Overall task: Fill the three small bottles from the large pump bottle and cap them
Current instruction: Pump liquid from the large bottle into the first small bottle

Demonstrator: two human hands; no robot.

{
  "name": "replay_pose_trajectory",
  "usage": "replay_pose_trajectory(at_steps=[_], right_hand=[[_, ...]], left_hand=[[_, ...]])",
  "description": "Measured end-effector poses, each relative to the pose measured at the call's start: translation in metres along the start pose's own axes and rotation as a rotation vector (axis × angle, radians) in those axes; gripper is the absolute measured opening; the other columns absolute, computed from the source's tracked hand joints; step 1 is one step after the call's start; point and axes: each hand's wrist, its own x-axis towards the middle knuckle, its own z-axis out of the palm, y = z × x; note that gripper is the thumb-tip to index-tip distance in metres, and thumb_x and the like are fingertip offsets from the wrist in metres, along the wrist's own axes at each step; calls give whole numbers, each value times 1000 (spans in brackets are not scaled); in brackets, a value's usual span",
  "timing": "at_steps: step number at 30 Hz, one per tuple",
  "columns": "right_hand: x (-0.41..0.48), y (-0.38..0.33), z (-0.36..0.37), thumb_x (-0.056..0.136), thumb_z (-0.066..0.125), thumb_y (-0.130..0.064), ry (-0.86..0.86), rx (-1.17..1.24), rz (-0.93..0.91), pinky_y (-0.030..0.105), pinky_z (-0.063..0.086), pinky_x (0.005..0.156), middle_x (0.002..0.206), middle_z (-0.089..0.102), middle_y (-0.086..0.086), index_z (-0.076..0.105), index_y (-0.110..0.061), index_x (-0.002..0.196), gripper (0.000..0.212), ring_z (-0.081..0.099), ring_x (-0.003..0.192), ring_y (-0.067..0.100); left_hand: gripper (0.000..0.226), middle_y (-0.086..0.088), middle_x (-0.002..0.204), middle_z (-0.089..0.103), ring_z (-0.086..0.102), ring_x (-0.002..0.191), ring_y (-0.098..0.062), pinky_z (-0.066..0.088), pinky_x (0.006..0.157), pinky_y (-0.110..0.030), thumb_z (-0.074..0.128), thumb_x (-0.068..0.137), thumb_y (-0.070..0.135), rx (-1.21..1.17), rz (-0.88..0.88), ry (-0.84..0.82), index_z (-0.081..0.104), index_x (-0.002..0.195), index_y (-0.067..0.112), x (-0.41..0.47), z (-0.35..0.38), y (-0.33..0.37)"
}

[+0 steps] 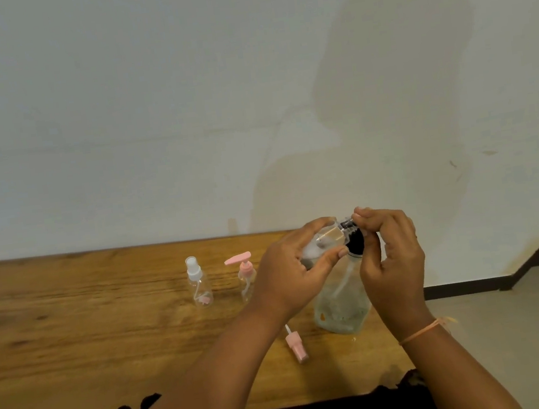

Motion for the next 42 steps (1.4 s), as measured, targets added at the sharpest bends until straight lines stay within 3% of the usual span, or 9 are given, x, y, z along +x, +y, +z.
replay_pose_trajectory(at_steps=[7, 13, 16, 19, 22, 30, 34, 38, 42], right_hand=[[-3, 0, 1, 80, 52, 13, -18, -12, 9, 11, 41, 90, 102, 52, -3, 63, -3, 98, 26, 49, 100, 7], [2, -9, -2, 80, 55, 15, 23, -10, 45, 7, 39, 86, 100, 56, 0, 64, -2, 95, 25, 54, 95, 15], [1, -3, 0, 80, 53, 14, 7, 0, 28, 14, 43, 86, 100, 55, -2, 64, -3, 96, 26, 54, 96, 14], [-3, 2, 1, 80, 51, 13, -1, 2, 0, 15, 43, 88, 101, 53, -3, 64, -2, 97, 25, 51, 99, 9], [-3, 0, 0, 81, 51, 12, -27, -8, 14, 11, 41, 89, 101, 54, -3, 64, -3, 97, 25, 55, 98, 16], [2, -7, -1, 81, 55, 15, 18, -13, 45, 9, 41, 86, 101, 55, -1, 65, -2, 95, 24, 54, 96, 14], [-3, 1, 2, 81, 54, 14, 10, -20, 6, 17, 45, 86, 102, 53, -3, 64, -2, 97, 25, 50, 99, 8], [-6, 0, 1, 81, 53, 14, -2, -29, 12, 12, 41, 88, 103, 53, -4, 64, -2, 98, 26, 50, 98, 10], [0, -9, 0, 80, 54, 14, 38, -12, 46, 7, 39, 87, 100, 56, 0, 65, -2, 95, 25, 55, 95, 18]], left_hand=[[44, 24, 110, 59, 58, 105, 4, 49, 84, -13, 64, 78, 49, -11, -28, -13, 55, 121, 41, -2, 1, -2], [49, 18, 109, 65, 62, 99, 2, 53, 80, -19, 60, 78, 55, -17, 21, 8, 58, 123, 36, 1, -1, 4], [49, 20, 109, 64, 61, 101, 1, 52, 82, -20, 63, 78, 54, -18, -5, 0, 59, 122, 35, 0, 1, -1], [48, 20, 113, 61, 58, 106, 1, 50, 86, -15, 65, 78, 47, -24, -40, -15, 59, 123, 31, -2, 3, -4], [45, 23, 112, 60, 58, 107, 3, 48, 84, -11, 64, 79, 47, -33, -43, -20, 57, 122, 36, -3, 4, -3], [46, 12, 109, 68, 65, 94, -4, 56, 77, -26, 62, 78, 54, -40, -29, 3, 56, 122, 39, 0, 3, 0], [47, 13, 110, 67, 63, 97, -2, 55, 79, -28, 61, 77, 56, -22, -58, -17, 57, 121, 41, -1, 3, -5], [48, 13, 119, 64, 59, 108, 0, 52, 86, -20, 63, 78, 51, -52, -70, -22, 59, 122, 35, -4, 4, -5], [48, 13, 112, 67, 63, 100, -3, 55, 81, -25, 62, 76, 57, -69, -44, 0, 58, 121, 39, -3, 3, 0]])
